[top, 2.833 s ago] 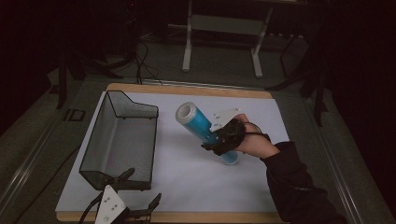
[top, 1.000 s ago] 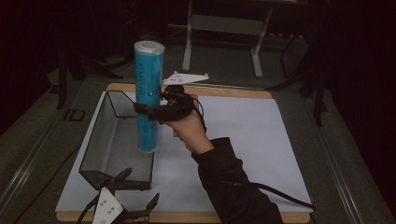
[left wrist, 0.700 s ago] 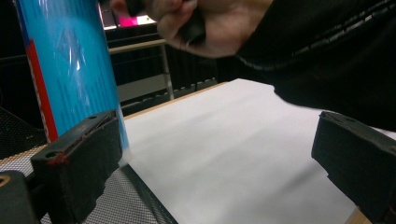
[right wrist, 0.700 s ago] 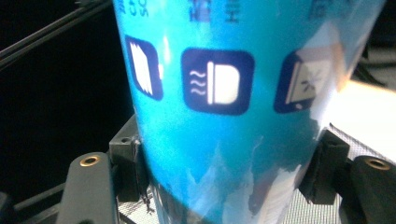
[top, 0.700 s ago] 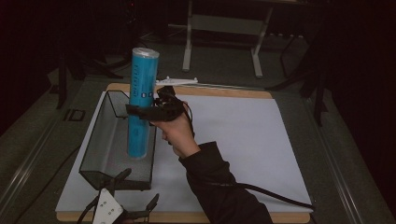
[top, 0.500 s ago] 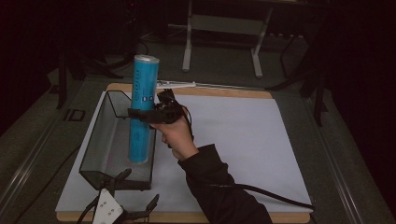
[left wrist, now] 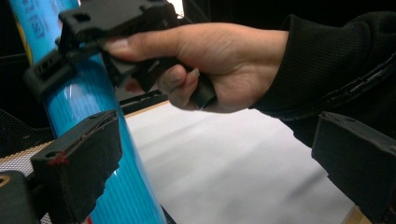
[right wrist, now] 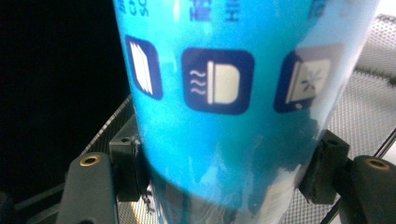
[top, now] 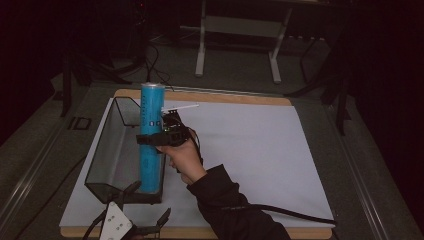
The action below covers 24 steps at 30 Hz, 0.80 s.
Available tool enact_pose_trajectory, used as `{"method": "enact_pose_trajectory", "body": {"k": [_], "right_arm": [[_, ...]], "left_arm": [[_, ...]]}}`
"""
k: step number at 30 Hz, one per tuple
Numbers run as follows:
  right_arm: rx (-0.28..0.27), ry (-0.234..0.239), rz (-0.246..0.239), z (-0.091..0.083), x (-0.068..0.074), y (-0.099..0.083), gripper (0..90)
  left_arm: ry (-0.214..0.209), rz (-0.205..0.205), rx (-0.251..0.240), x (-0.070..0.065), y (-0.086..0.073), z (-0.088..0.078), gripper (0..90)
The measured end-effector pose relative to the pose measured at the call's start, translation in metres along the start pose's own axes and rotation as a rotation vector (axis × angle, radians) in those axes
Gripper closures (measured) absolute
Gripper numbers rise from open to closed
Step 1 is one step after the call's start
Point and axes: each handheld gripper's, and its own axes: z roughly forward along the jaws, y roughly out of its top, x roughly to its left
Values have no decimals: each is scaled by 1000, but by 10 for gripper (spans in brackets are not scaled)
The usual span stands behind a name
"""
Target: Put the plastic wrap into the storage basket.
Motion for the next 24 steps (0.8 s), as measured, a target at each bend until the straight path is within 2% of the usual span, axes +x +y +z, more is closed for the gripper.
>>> {"method": "enact_pose_trajectory", "body": {"k": [5,11,15,24], "right_arm": [[45,-33,31,9,-7,-6,319],[58,-44,102,18,-18,-11,319],[47,-52,114,25,-22,-9,319],[26,-53,222,44,-43,-7,317]], "left_arm": [[0,1,1,0,0,0,21],[-1,4,4,0,0,0,21],[-3,7,7,0,-1,0,21],[-7,4,12,1,-2,1,21]]}}
